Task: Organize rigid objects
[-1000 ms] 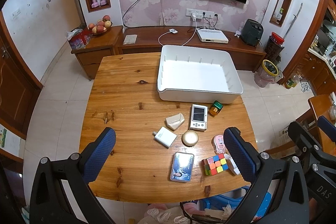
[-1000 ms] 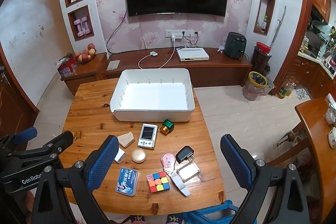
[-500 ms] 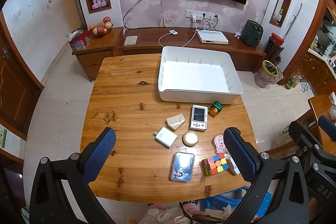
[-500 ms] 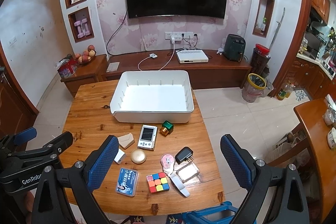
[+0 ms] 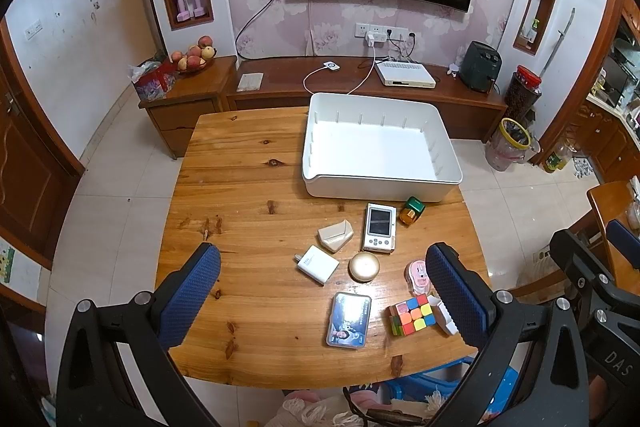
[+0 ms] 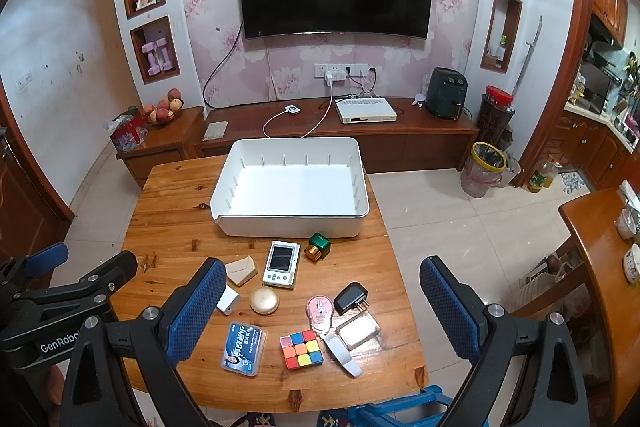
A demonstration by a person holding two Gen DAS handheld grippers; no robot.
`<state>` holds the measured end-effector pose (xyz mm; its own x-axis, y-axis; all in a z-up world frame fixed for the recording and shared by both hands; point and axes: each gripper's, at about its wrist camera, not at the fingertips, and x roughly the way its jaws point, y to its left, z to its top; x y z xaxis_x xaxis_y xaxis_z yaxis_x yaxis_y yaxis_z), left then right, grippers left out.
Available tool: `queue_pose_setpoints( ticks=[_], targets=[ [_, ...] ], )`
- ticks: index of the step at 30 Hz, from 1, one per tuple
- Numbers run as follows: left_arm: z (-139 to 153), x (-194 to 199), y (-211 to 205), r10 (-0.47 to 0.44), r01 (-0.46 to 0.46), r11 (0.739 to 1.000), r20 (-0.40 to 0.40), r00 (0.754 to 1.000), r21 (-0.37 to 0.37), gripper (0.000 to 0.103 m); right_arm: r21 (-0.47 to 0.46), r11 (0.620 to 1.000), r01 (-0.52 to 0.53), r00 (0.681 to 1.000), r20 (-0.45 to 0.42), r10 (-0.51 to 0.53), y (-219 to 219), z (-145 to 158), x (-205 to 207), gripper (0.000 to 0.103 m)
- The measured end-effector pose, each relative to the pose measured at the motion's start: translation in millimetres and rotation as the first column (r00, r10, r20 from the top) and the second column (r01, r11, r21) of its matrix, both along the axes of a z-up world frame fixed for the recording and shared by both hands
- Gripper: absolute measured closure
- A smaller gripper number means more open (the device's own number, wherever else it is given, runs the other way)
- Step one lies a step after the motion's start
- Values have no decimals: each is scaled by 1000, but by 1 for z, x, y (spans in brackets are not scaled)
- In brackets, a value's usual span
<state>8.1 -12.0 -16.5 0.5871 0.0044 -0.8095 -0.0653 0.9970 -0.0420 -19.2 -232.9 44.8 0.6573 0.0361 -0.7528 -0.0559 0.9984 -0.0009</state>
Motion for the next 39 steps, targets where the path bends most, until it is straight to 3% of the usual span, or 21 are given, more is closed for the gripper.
queue_pose_setpoints(
  ticks=[22, 29, 39],
  targets=[
    [-1, -1, -1, 0, 0, 1000, 1, 1000, 2, 1, 2, 1000, 2, 1000, 0, -2, -1, 0, -1, 5],
    [19, -3, -3, 2, -2, 1000, -9, 1000, -4, 1, 10, 1000, 0, 1000, -8, 0, -6, 3, -2, 5],
    [7, -7, -10, 13, -15, 999, -49, 999, -33, 1, 52, 998, -42, 999, -32, 44, -16, -11, -4, 5]
  ],
)
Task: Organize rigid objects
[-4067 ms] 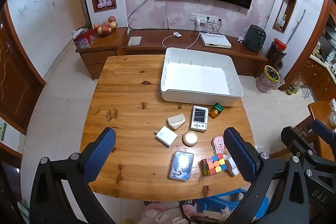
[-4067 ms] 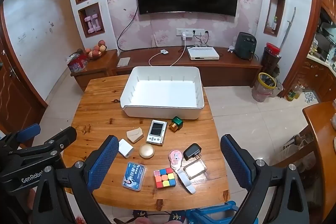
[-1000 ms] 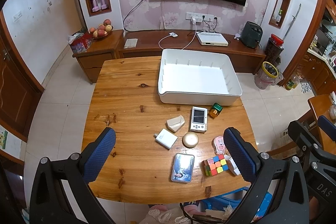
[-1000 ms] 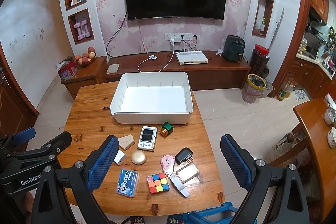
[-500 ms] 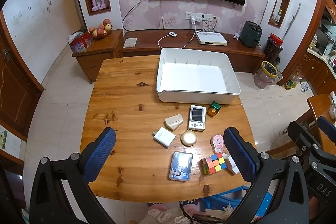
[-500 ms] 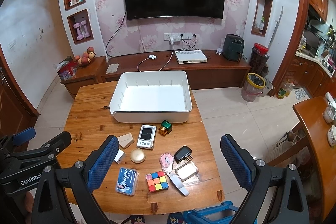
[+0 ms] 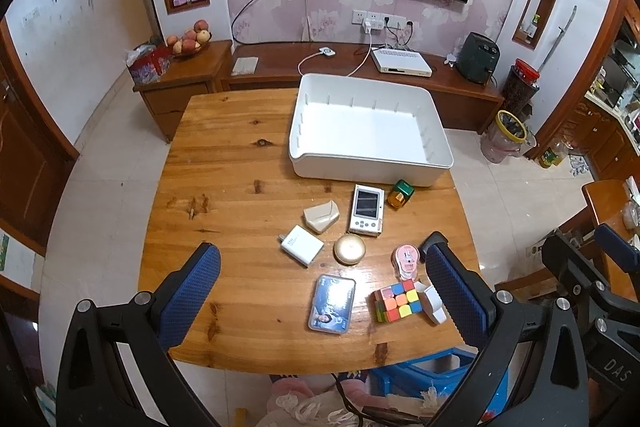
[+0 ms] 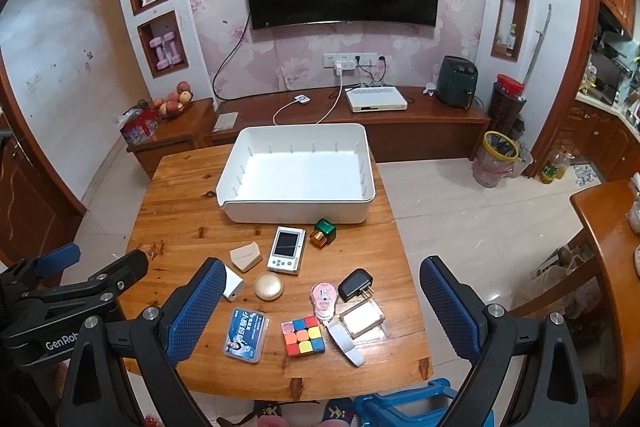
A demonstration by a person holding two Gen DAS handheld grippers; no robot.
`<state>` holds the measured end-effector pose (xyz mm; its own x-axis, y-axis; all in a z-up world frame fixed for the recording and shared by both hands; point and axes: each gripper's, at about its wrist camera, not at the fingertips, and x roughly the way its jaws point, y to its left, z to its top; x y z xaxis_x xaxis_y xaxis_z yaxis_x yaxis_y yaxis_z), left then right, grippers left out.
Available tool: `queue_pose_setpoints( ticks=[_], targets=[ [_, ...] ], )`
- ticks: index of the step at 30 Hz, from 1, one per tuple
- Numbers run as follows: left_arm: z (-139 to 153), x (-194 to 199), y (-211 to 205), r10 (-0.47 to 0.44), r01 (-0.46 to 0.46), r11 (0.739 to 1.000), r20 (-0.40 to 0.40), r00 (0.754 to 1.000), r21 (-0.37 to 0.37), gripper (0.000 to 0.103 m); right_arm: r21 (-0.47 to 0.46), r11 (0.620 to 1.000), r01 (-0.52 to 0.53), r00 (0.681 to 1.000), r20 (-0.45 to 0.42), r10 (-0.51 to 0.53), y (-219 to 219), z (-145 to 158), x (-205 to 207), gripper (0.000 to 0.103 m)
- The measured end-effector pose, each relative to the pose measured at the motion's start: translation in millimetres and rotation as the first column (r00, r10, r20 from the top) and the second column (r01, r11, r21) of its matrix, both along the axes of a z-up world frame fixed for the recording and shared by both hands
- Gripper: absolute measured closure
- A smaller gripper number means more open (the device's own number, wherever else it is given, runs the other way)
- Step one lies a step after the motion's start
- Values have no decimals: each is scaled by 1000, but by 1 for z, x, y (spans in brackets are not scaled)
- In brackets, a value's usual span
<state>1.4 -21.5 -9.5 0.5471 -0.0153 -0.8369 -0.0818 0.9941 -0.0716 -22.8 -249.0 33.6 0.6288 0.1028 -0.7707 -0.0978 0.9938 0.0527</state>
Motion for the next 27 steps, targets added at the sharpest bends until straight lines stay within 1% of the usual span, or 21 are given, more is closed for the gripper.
queue_pose_setpoints(
  ticks=[4, 7, 10, 13, 14, 16, 20, 22, 24, 27],
  targets=[
    [-10, 2, -1, 21, -22, 1000, -23, 1000, -14, 1, -4, 1000, -3, 1000, -20, 3, -6, -8, 3, 5],
    [-18, 4, 1, 42, -42, 999, -39, 998, -12, 1, 3, 1000, 5, 999, -45, -5, -15, -18, 8, 5],
    [-34, 7, 2, 50, -49, 999, -80, 996, 12, 1, 23, 1000, 8, 997, -78, -7, -24, -30, 17, 5],
    [-54, 9, 0, 43, -38, 998, -117, 992, 42, 1, 55, 998, -12, 994, -107, 17, -31, -44, 24, 5],
    [-62, 10, -1, 39, -32, 998, -139, 990, 49, 1, 62, 998, -22, 994, -109, 28, -32, -48, 25, 5],
    [-85, 11, -1, 20, -15, 1000, -199, 980, 25, 1, 55, 997, -48, 994, -99, 53, -32, -58, 25, 5],
    [-115, 10, -2, 19, -26, 999, -255, 967, -23, 1, 17, 993, -113, 990, -86, 114, -23, -83, 23, 5],
    [-132, 11, -2, 20, -34, 998, -285, 958, -43, 1, 26, 987, -161, 982, -93, 162, -17, -98, 21, 5],
    [-153, 13, -1, 21, -42, 997, -320, 947, -58, 1, 13, 978, -206, 973, -102, 206, -9, -114, 17, 5],
    [-182, 17, 1, 34, -59, 997, -368, 929, -57, 1, -6, 962, -272, 958, -101, 270, 0, -134, 9, 5]
  ],
)
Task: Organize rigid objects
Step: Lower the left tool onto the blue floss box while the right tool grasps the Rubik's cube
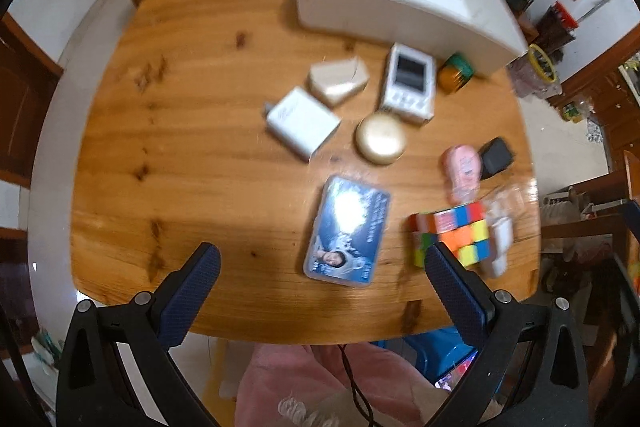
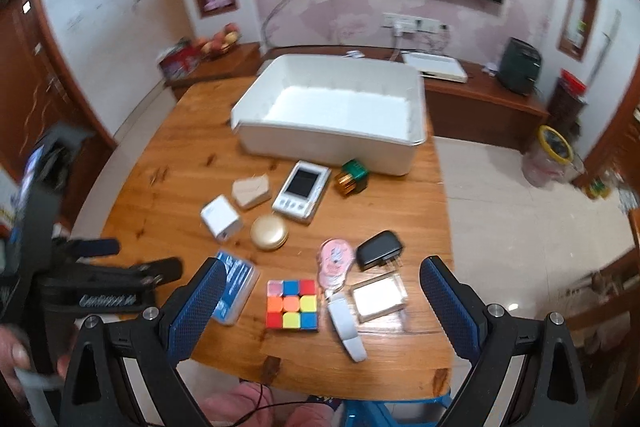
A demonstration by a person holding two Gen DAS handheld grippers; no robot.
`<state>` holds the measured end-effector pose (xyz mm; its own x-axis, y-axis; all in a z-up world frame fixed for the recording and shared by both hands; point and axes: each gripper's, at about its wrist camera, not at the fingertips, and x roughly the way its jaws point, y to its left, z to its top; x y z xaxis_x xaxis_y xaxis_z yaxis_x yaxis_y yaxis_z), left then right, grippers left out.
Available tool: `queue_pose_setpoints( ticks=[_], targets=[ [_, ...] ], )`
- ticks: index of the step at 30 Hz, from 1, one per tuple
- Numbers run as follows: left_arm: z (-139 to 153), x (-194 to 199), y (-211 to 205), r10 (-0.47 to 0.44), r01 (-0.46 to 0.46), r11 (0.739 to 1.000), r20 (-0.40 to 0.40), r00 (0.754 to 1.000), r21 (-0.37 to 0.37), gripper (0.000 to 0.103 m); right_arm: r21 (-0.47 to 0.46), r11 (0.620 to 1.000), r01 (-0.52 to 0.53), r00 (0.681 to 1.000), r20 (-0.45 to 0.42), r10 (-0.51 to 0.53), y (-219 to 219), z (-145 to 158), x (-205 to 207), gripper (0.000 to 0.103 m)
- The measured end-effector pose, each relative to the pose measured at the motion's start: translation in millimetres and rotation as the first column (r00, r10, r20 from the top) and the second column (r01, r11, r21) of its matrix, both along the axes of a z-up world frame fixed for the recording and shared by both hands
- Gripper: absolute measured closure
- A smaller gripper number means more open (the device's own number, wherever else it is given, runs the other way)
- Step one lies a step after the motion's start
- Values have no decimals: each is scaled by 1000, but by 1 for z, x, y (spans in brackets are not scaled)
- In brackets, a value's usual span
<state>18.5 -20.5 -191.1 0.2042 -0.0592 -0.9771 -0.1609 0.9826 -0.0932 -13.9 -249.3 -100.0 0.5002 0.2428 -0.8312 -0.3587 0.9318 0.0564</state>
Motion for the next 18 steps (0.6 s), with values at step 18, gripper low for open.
queue_pose_setpoints(
  ticks=[18],
  targets=[
    [-72, 3, -26, -139, 137, 990, -106, 985, -25, 7, 19, 970, -244, 968, -60, 244, 27, -103, -44, 27]
  ],
)
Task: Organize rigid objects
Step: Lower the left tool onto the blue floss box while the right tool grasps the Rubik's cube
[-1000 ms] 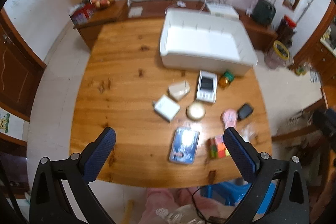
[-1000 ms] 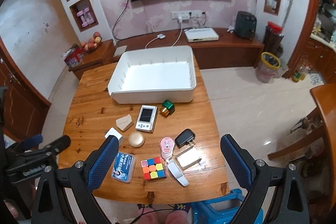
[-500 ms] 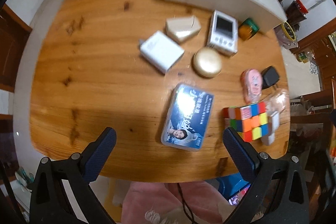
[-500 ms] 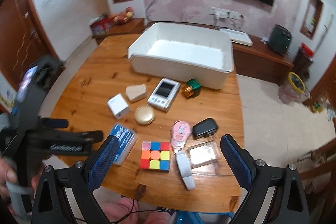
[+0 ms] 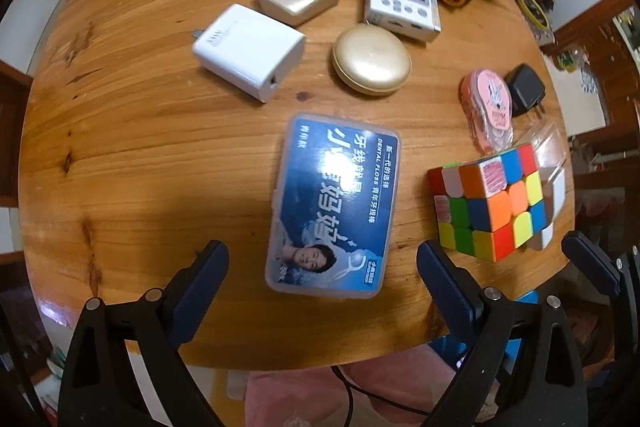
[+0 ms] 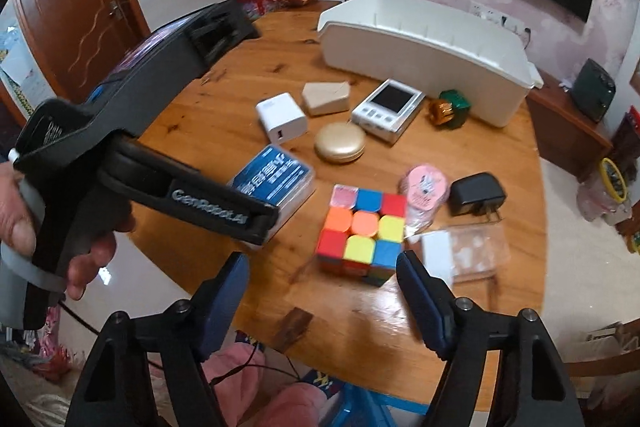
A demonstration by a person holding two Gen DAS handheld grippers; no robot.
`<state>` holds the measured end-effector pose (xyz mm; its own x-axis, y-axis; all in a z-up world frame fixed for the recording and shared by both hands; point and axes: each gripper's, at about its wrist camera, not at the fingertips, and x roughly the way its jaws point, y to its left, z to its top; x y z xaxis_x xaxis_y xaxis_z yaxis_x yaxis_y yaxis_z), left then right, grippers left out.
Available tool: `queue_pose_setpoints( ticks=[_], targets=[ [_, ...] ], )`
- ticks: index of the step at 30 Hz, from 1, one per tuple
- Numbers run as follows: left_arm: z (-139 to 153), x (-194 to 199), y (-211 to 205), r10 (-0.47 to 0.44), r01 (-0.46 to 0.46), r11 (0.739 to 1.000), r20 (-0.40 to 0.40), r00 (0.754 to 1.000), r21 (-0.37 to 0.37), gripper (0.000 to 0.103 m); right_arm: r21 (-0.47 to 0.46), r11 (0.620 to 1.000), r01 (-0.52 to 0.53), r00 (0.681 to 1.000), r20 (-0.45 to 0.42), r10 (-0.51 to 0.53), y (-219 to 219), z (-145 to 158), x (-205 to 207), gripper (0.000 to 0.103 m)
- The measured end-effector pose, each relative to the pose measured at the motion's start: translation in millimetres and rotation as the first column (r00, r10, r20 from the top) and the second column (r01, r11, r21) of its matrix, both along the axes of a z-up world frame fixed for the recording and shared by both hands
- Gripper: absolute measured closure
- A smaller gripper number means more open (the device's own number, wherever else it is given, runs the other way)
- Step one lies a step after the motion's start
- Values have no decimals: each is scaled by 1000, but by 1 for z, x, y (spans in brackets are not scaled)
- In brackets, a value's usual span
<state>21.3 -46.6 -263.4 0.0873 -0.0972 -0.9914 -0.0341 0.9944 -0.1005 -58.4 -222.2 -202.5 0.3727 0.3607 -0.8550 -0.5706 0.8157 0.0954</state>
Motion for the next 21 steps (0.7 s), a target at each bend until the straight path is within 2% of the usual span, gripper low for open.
queue_pose_setpoints(
  ticks=[2, 6, 14, 21],
  targets=[
    [-7, 2, -4, -9, 9, 1000, -8, 1000, 7, 7, 3, 1000, 4, 1000, -10, -4, 1, -6, 1, 27],
    [-14, 4, -2, -4, 4, 1000, -22, 1000, 2, 15, 3, 1000, 22, 999, -24, -22, 1, -18, 4, 29],
    [-16, 2, 14, 25, -26, 1000, -24, 999, -11, 15, -50, 997, 59, 998, 18, -58, 9, -37, 19, 30],
    [-16, -2, 20, 34, -34, 999, -17, 999, -2, 15, -103, 989, 111, 991, 84, -102, 3, -39, 33, 30]
  ],
)
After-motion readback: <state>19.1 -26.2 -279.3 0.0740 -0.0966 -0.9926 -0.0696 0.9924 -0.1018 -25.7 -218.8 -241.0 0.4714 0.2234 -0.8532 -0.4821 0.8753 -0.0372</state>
